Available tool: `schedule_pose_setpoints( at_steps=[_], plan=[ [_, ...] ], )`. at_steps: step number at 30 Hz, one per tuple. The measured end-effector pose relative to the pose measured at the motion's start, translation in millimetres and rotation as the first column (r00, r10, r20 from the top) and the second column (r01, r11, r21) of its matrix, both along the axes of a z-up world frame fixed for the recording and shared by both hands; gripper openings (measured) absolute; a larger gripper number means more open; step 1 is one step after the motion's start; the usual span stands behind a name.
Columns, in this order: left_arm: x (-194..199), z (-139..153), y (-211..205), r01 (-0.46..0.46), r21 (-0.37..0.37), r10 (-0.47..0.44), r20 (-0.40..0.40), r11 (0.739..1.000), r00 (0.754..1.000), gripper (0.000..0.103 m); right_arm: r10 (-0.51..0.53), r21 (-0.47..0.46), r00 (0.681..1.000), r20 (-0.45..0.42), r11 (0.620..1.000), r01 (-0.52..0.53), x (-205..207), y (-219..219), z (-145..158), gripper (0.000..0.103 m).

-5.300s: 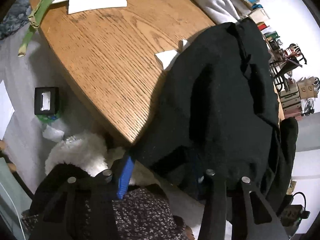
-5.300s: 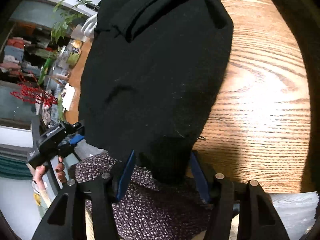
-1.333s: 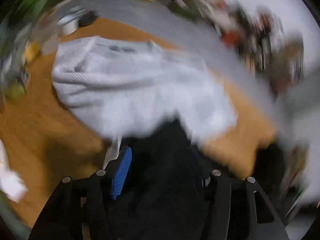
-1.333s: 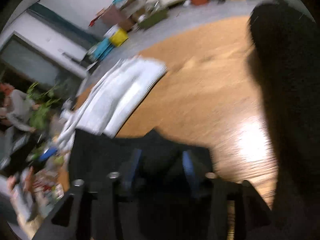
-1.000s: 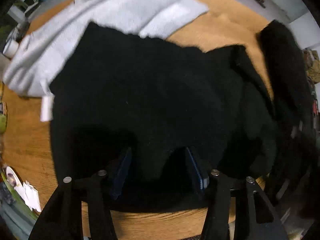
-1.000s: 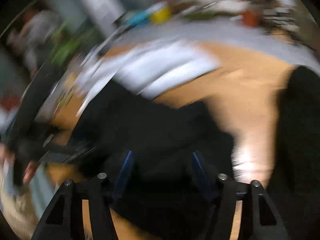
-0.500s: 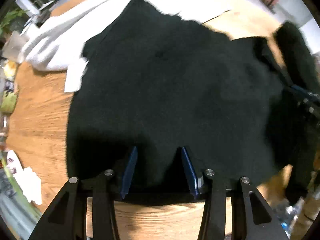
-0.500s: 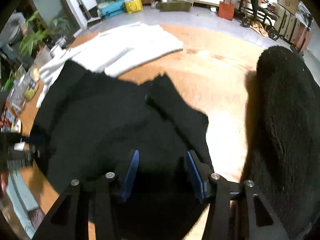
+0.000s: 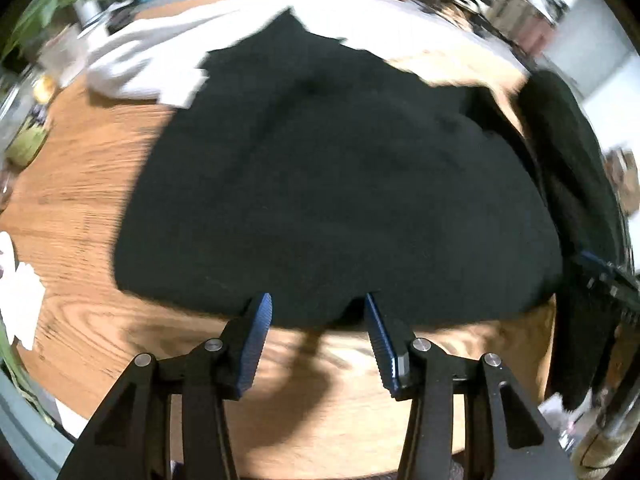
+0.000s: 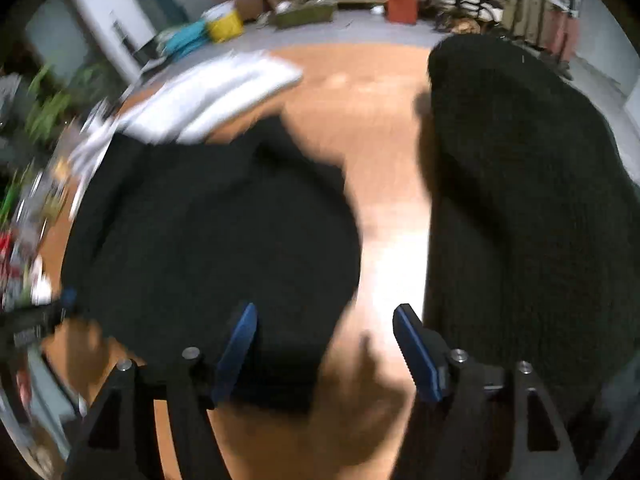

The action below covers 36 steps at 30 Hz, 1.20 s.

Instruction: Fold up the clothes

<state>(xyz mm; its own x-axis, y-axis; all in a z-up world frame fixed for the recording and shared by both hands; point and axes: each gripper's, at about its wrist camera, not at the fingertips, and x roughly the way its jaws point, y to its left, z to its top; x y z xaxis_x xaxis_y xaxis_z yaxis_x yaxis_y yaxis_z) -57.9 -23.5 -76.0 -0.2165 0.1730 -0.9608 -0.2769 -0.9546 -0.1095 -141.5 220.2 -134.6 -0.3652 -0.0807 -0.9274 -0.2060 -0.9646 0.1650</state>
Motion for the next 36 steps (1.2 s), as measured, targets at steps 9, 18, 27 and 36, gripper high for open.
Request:
schedule_pose_setpoints(
  at_steps=[9, 18, 27, 36],
  plan=[
    [46.7, -16.2, -1.0, -0.447, 0.242, 0.431, 0.121, 0.861, 0.894, 0.05, -0.258, -0.283, 0.966, 0.033, 0.924, 0.256, 46.1, -7.5, -37.5, 0.072],
    [70.8, -20.4, -7.3, -0.514, 0.374, 0.472, 0.203, 0.772, 0.858, 0.052, -0.352, -0.376, 0.936, 0.005, 0.867, 0.328, 30.7, -12.5, -55.3, 0.047],
    [77.4, -31.5, -5.0, -0.534, 0.503, 0.45, 0.29, 0.679, 0.845, 0.067, -0.246, -0.415, 0.967, -0.062, 0.888, 0.199, 61.0, -34.4, -41.0, 0.022],
    [83.3, -67.9, 40.8, -0.549, 0.543, 0.321, 0.461, 0.635, 0.827, 0.067, -0.14, -0.427, 0.985, -0.1, 0.9, 0.085, 100.7, -62.0, -21.4, 0.022]
  ],
)
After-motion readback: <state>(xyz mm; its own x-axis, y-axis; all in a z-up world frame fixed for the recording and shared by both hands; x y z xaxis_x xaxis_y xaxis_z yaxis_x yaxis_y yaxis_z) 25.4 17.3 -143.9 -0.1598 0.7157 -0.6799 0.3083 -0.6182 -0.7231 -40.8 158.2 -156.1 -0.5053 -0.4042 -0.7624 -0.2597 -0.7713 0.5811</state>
